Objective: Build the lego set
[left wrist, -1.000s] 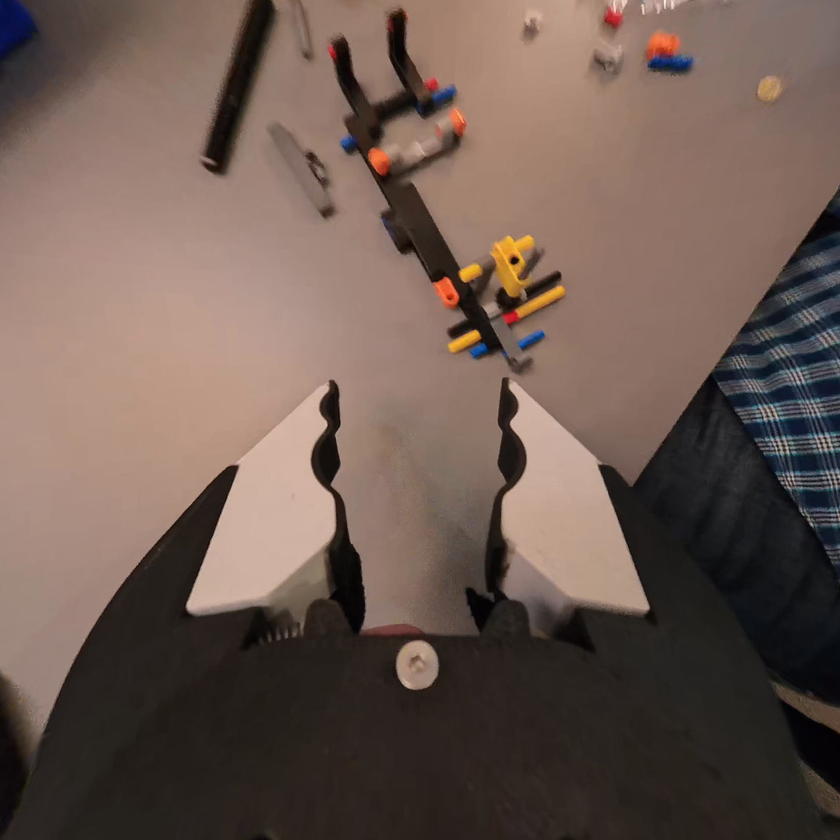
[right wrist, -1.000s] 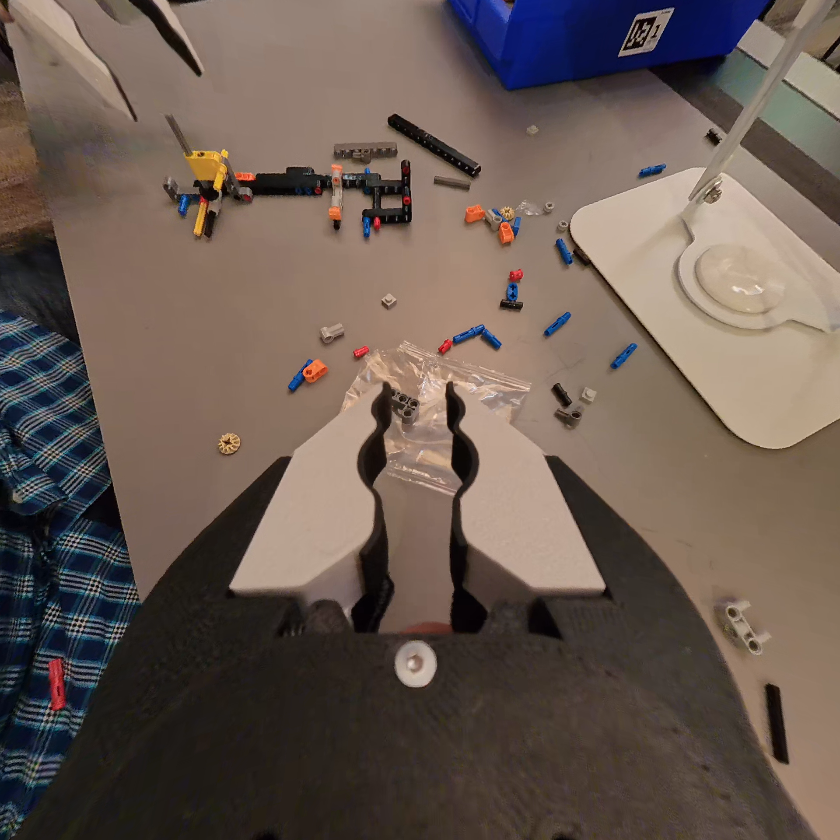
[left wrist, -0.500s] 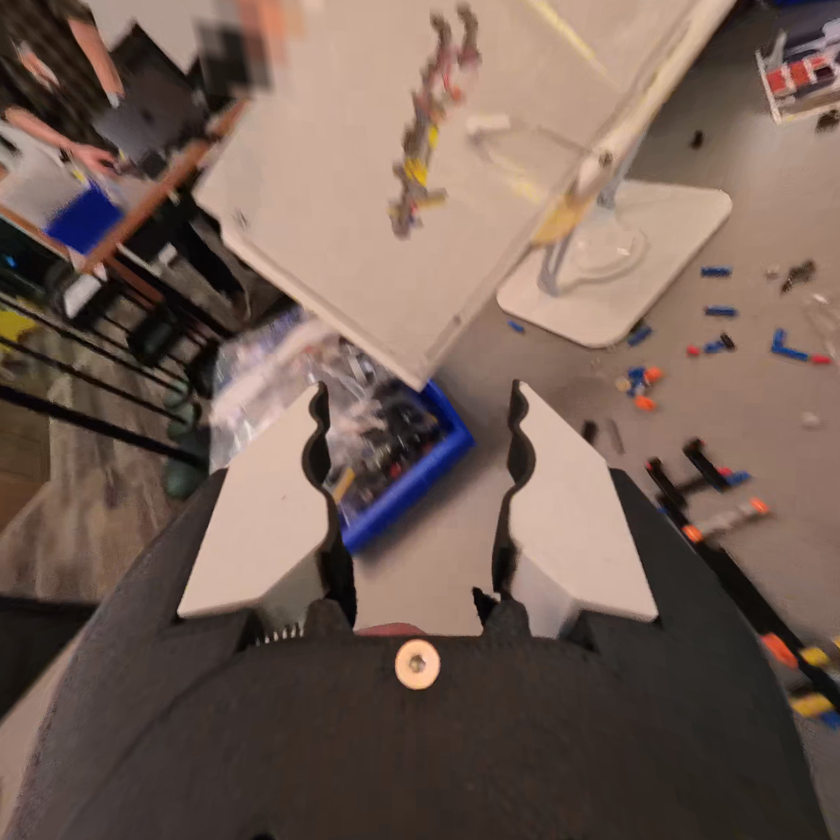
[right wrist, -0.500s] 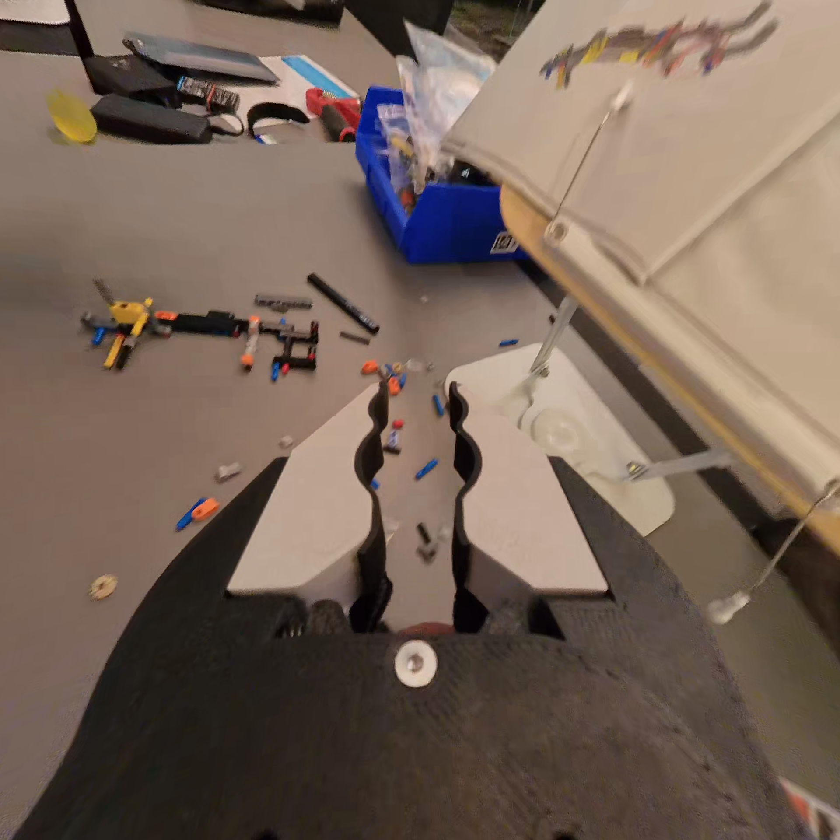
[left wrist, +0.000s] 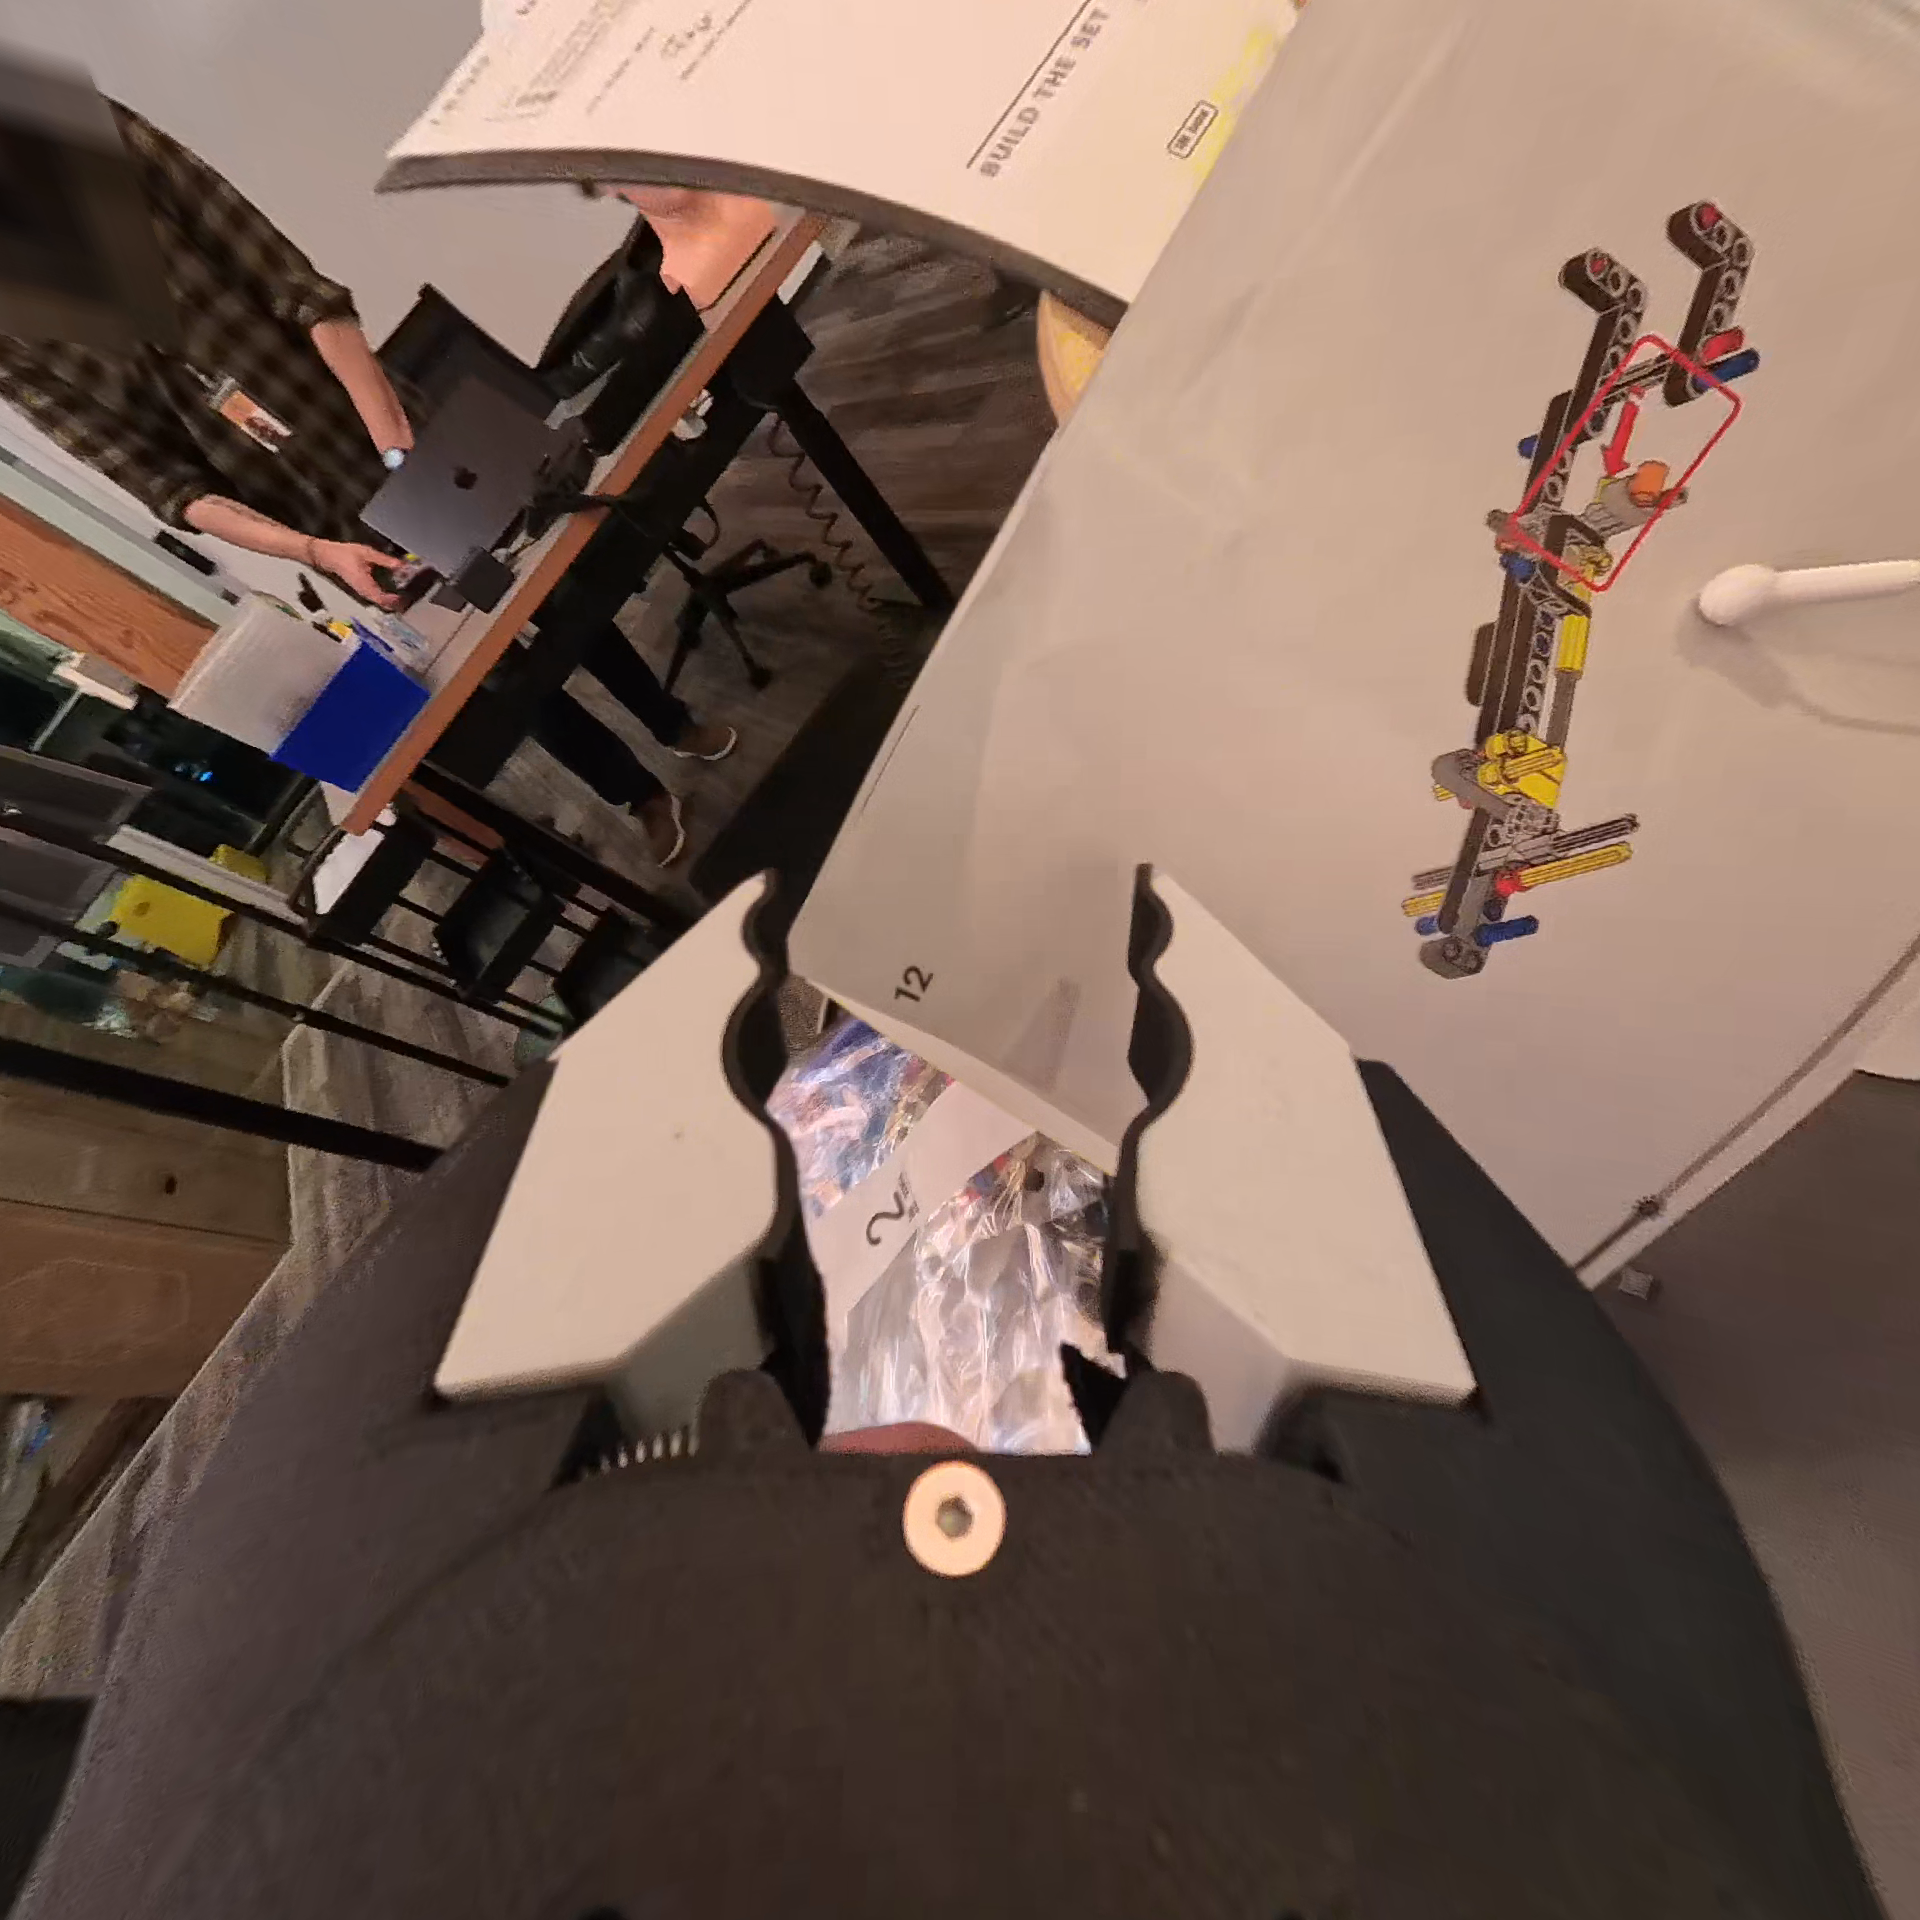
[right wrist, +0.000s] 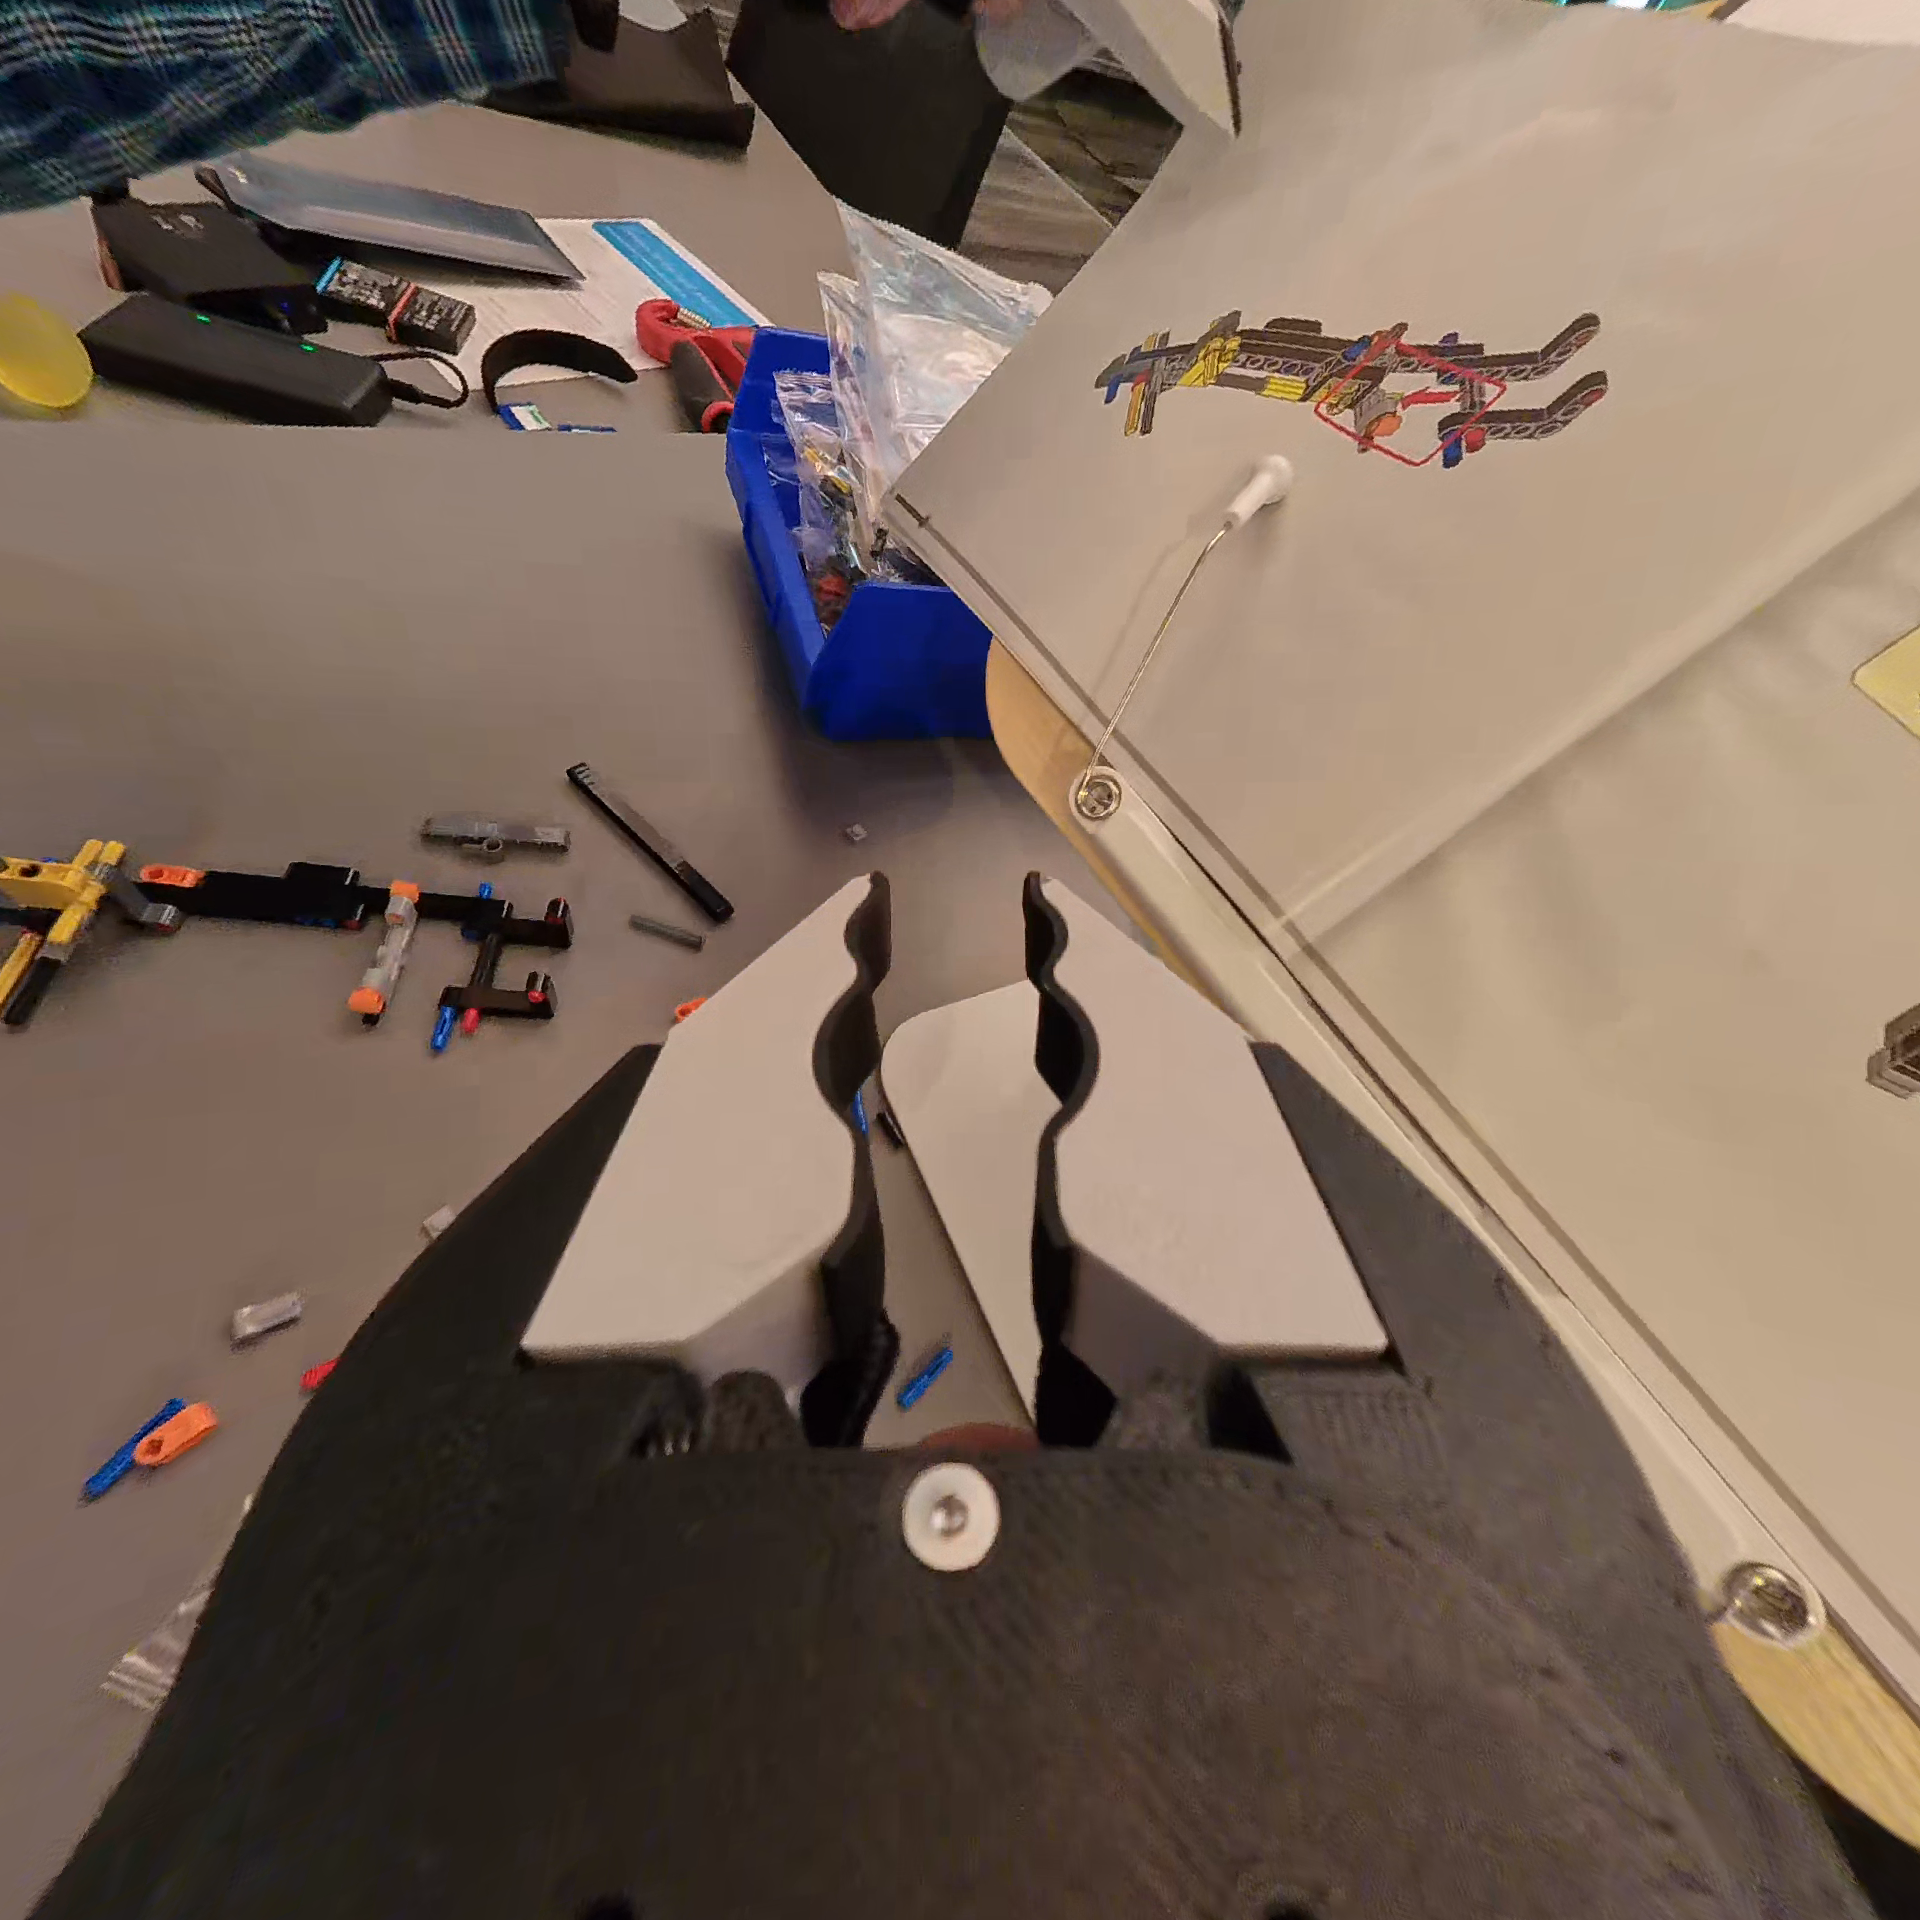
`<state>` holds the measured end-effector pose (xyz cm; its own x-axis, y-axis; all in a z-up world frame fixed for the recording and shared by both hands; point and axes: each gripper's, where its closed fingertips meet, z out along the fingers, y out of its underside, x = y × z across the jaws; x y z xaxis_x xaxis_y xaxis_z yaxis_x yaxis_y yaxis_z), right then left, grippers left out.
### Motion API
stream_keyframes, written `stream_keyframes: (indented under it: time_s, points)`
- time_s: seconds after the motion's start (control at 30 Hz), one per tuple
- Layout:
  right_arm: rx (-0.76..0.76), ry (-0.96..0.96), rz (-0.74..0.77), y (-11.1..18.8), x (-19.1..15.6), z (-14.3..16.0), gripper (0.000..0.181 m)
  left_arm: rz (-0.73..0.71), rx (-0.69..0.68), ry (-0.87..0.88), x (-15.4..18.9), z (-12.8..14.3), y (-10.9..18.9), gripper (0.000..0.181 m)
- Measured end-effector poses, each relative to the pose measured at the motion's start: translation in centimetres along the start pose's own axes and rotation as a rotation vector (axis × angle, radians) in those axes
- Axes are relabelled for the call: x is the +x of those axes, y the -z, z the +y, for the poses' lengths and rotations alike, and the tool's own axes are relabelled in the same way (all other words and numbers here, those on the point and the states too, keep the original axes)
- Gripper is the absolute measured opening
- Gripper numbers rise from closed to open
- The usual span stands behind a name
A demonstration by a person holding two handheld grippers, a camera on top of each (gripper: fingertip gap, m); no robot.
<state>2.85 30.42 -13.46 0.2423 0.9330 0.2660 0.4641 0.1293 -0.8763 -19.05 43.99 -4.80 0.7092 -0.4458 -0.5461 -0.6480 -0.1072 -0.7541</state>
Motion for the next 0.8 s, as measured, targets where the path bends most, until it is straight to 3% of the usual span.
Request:
stream_keyframes:
  time_s: [0.1,0.17,0.27,0.37,0.47,0.67,0.8]
  points:
    - [0.008,-0.008,-0.009,-0.4,0.3,-0.1,0.023,0.003,0.004,-0.034,0.1,0.4,-0.4,0.047]
    - [0.009,-0.005,-0.012,-0.7,0.4,-0.2,0.023,0.020,0.023,-0.067,0.5,0.3,-0.2,0.020]
    - [0.013,-0.007,-0.017,-1.0,0.4,-0.3,0.023,0.028,0.058,-0.098,1.0,-0.3,0.3,0.002]
    - [0.011,-0.006,-0.020,-1.3,0.4,-0.3,0.023,-0.023,0.069,-0.125,0.1,-0.5,0.6,0.014]
    - [0.014,-0.008,-0.023,-1.5,0.2,-0.3,0.023,0.042,0.088,-0.071,0.2,-0.4,0.9,0.000]
    - [0.022,0.002,-0.019,-2.0,0.3,-0.9,0.023,0.109,0.050,-0.090,2.1,-0.3,1.1,0.000]
    - [0.050,0.067,0.016,-2.6,0.9,-3.4,0.025,0.166,0.082,-0.044,3.6,-1.8,2.3,0.000]
